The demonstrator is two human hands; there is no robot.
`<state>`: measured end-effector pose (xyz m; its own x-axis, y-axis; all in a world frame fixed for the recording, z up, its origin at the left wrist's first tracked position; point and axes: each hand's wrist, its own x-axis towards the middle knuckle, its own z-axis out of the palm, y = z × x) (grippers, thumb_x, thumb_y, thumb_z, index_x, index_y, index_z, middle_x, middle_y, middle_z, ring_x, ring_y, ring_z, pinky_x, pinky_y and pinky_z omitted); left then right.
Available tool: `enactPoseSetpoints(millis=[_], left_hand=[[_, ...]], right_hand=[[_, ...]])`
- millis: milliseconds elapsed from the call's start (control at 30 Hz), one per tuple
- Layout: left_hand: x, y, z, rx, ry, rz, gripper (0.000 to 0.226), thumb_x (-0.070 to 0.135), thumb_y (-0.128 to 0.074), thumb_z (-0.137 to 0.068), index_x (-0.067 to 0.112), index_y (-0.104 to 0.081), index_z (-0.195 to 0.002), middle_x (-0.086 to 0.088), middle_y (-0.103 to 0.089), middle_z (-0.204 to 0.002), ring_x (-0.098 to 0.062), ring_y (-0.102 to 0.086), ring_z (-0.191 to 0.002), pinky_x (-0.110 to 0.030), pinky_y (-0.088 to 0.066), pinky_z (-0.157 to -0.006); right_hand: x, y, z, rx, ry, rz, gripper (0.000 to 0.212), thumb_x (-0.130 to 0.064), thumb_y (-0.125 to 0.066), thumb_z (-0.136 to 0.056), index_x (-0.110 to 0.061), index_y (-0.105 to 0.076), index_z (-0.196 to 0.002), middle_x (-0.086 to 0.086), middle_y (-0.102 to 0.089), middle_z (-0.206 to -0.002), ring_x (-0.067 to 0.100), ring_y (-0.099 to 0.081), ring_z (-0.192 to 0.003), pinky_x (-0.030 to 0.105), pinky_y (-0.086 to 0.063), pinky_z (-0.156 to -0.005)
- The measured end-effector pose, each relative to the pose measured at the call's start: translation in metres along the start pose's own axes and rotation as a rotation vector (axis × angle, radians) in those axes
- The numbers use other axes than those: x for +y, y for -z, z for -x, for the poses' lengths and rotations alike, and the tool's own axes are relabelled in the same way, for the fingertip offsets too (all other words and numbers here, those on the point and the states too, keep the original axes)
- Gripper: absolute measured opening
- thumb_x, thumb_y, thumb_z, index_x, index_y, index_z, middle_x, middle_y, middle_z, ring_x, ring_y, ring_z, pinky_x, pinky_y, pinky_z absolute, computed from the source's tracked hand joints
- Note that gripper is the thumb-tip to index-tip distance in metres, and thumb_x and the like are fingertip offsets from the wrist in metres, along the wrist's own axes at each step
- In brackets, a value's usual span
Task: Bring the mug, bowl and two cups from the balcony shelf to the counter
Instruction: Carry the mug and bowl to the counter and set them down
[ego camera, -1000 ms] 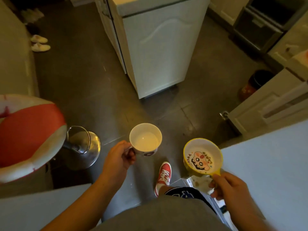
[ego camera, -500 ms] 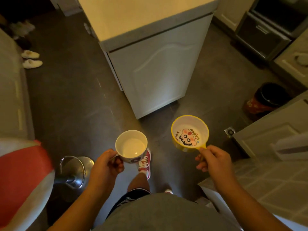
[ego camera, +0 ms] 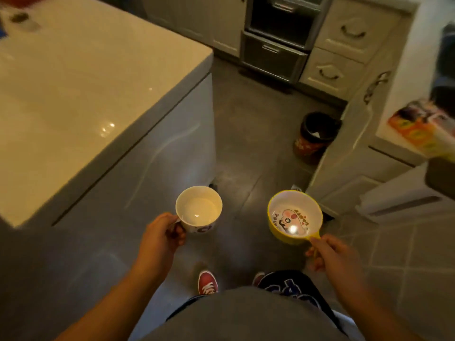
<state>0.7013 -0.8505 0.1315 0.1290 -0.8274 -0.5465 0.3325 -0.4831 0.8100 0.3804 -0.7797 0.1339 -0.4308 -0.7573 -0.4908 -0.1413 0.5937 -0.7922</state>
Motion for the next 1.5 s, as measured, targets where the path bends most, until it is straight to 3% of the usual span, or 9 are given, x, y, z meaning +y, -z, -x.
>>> enactPoseSetpoints(millis=[100, 267, 467, 633, 867, 1000, 1200, 1300, 1500], left_hand=[[0.015, -0.057, -0.044, -0.084, 0.045, -0.056, 0.025, 0.012, -0.045, -0.090, 0.013, -0.052, -0.066, 0.001, -0.052, -0.054, -0.012, -0.049, -0.051, -0.030, -0.039, -0.058], [0.028, -0.164, -0.104, -0.187, 0.078, -0.099, 0.027, 0.007, -0.039, -0.090, 0.011, -0.041, -0.064, 0.000, -0.041, -0.047, -0.013, -0.041, -0.044, -0.030, -0.030, -0.052], [0.045, -0.268, -0.158, -0.184, 0.102, -0.105, 0.032, 0.007, -0.037, -0.092, 0.008, -0.042, -0.061, -0.002, -0.043, -0.045, -0.015, -0.041, -0.043, -0.033, -0.029, -0.056], [0.066, -0.303, -0.190, -0.094, 0.091, -0.107, 0.028, 0.009, -0.038, -0.093, 0.007, -0.045, -0.066, -0.010, -0.040, -0.055, -0.019, -0.041, -0.049, -0.035, -0.032, -0.058], [0.099, -0.301, -0.247, 0.075, 0.061, -0.082, 0.029, 0.011, -0.040, -0.094, 0.005, -0.047, -0.066, -0.006, -0.045, -0.052, -0.023, -0.040, -0.057, -0.039, -0.036, -0.062], [0.118, -0.307, -0.302, 0.145, 0.051, -0.038, 0.034, 0.010, -0.039, -0.095, 0.006, -0.047, -0.062, -0.004, -0.044, -0.045, -0.020, -0.041, -0.050, -0.038, -0.037, -0.061], [0.154, -0.347, -0.394, 0.085, 0.062, 0.099, 0.039, 0.007, -0.039, -0.091, 0.014, -0.042, -0.052, -0.002, -0.039, -0.048, -0.017, -0.036, -0.052, -0.034, -0.028, -0.057], [0.174, -0.380, -0.435, 0.007, 0.032, 0.025, 0.048, 0.010, -0.040, -0.090, 0.020, -0.045, -0.044, -0.002, -0.045, -0.049, -0.019, -0.040, -0.052, -0.036, -0.030, -0.056], [0.204, -0.447, -0.512, -0.027, 0.092, 0.067, 0.040, 0.013, -0.046, -0.087, 0.019, -0.049, -0.047, 0.000, -0.046, -0.049, -0.015, -0.043, -0.050, -0.031, -0.035, -0.054]], right_hand=[[-0.002, 0.021, -0.023, 0.093, -0.081, -0.071, 0.028, -0.018, -0.058, -0.093, -0.007, -0.063, -0.067, 0.001, -0.067, -0.053, 0.007, -0.056, -0.040, 0.029, -0.044, -0.048], [-0.011, 0.054, -0.076, 0.216, -0.136, -0.146, 0.027, -0.016, -0.057, -0.093, -0.004, -0.064, -0.071, 0.013, -0.068, -0.066, 0.013, -0.056, -0.044, 0.025, -0.045, -0.047], [-0.043, 0.088, -0.172, 0.208, -0.134, -0.163, 0.027, -0.011, -0.059, -0.092, -0.004, -0.063, -0.066, 0.003, -0.064, -0.050, 0.010, -0.054, -0.040, 0.022, -0.043, -0.041], [-0.093, 0.097, -0.254, 0.122, -0.096, -0.114, 0.026, -0.014, -0.059, -0.091, -0.010, -0.066, -0.067, 0.005, -0.071, -0.060, 0.012, -0.058, -0.039, 0.022, -0.043, -0.040], [-0.180, 0.069, -0.365, -0.038, 0.020, -0.018, 0.025, -0.016, -0.059, -0.091, -0.013, -0.066, -0.068, 0.001, -0.069, -0.055, 0.011, -0.060, -0.041, 0.026, -0.047, -0.043], [-0.226, 0.039, -0.425, -0.097, 0.051, 0.011, 0.024, -0.016, -0.059, -0.091, -0.008, -0.066, -0.069, 0.005, -0.070, -0.061, 0.015, -0.061, -0.043, 0.030, -0.046, -0.046], [-0.287, 0.028, -0.499, -0.054, 0.045, 0.026, 0.030, -0.015, -0.060, -0.090, -0.010, -0.065, -0.061, 0.006, -0.068, -0.056, 0.015, -0.059, -0.041, 0.024, -0.044, -0.042], [-0.308, 0.039, -0.529, -0.019, 0.031, 0.039, 0.029, -0.017, -0.059, -0.091, -0.006, -0.065, -0.065, 0.006, -0.068, -0.056, 0.014, -0.059, -0.041, 0.027, -0.045, -0.044], [-0.329, 0.066, -0.585, 0.095, -0.004, 0.008, 0.031, -0.016, -0.057, -0.093, 0.001, -0.063, -0.067, 0.008, -0.067, -0.054, 0.024, -0.059, -0.048, 0.030, -0.046, -0.048]])
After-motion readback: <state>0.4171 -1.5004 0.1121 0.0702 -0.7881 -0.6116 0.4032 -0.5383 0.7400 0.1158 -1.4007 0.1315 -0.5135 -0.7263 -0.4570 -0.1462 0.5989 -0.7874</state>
